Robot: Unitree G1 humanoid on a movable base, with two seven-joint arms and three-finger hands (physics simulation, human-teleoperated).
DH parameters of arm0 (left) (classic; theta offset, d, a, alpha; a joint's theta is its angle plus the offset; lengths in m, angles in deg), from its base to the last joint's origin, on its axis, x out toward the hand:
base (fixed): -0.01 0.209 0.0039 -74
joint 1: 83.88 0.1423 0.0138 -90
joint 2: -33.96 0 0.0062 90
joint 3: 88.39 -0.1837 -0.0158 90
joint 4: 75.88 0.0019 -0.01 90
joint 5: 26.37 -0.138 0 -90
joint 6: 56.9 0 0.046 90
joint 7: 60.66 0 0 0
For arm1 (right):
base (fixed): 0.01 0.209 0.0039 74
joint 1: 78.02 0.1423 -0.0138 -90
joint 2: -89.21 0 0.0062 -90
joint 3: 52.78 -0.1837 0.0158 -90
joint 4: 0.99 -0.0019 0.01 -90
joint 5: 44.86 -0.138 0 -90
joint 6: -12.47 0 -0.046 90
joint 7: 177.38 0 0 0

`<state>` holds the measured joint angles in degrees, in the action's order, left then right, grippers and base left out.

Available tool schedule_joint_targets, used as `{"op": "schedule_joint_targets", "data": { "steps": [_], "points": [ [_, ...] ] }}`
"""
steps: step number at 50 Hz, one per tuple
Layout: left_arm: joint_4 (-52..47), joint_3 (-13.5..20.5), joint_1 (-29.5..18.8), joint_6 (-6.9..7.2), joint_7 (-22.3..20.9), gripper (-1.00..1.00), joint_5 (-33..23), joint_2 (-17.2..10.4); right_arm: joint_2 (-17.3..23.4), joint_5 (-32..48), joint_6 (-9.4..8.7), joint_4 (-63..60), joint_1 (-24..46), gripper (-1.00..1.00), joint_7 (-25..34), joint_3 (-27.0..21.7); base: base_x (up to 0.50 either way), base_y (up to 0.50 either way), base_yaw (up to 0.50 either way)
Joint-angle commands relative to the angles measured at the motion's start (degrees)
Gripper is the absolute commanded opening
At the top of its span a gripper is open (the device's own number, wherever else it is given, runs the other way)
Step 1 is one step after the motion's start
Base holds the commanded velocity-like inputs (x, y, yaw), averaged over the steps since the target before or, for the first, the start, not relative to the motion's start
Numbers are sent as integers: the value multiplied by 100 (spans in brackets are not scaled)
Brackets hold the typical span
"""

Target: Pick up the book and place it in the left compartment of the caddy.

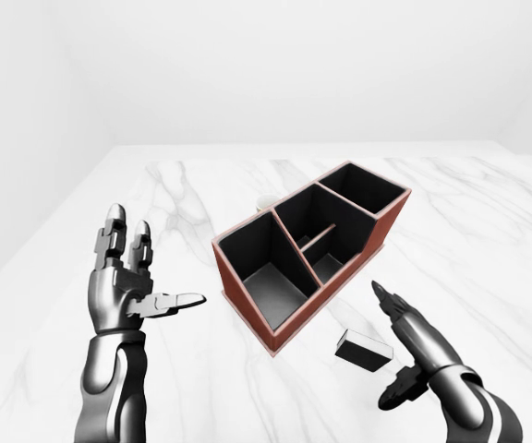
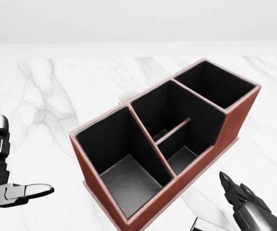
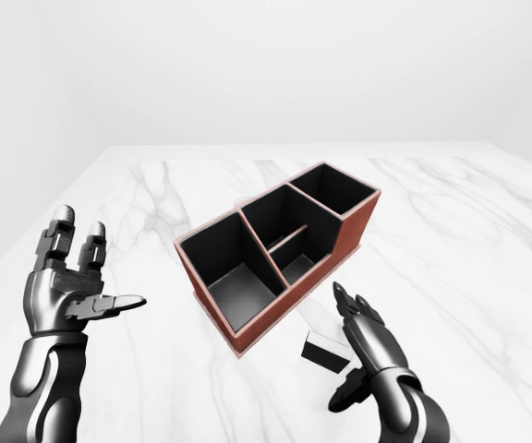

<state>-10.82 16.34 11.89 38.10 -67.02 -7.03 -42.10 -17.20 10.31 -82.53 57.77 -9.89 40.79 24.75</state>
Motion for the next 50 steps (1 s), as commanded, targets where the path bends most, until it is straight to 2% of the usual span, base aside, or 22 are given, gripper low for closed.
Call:
{"op": "schedule_joint_targets", "data": {
  "steps": [1, 23, 50],
  "points": [
    [-11, -10, 13, 0, -5, 100, -12, 8, 64, 266, 0, 26, 199, 100, 183, -130, 0, 0, 0],
    [-64, 13, 12, 0, 2, 100, 10, 4, 428, 227, 0, 1011, 806, 100, 183, -123, 0, 0, 0],
    [-21, -16, 2, 0, 4, 100, -9, 8, 535, 409, 0, 1038, 1092, 100, 183, 231, 0, 0, 0]
  ]
}}
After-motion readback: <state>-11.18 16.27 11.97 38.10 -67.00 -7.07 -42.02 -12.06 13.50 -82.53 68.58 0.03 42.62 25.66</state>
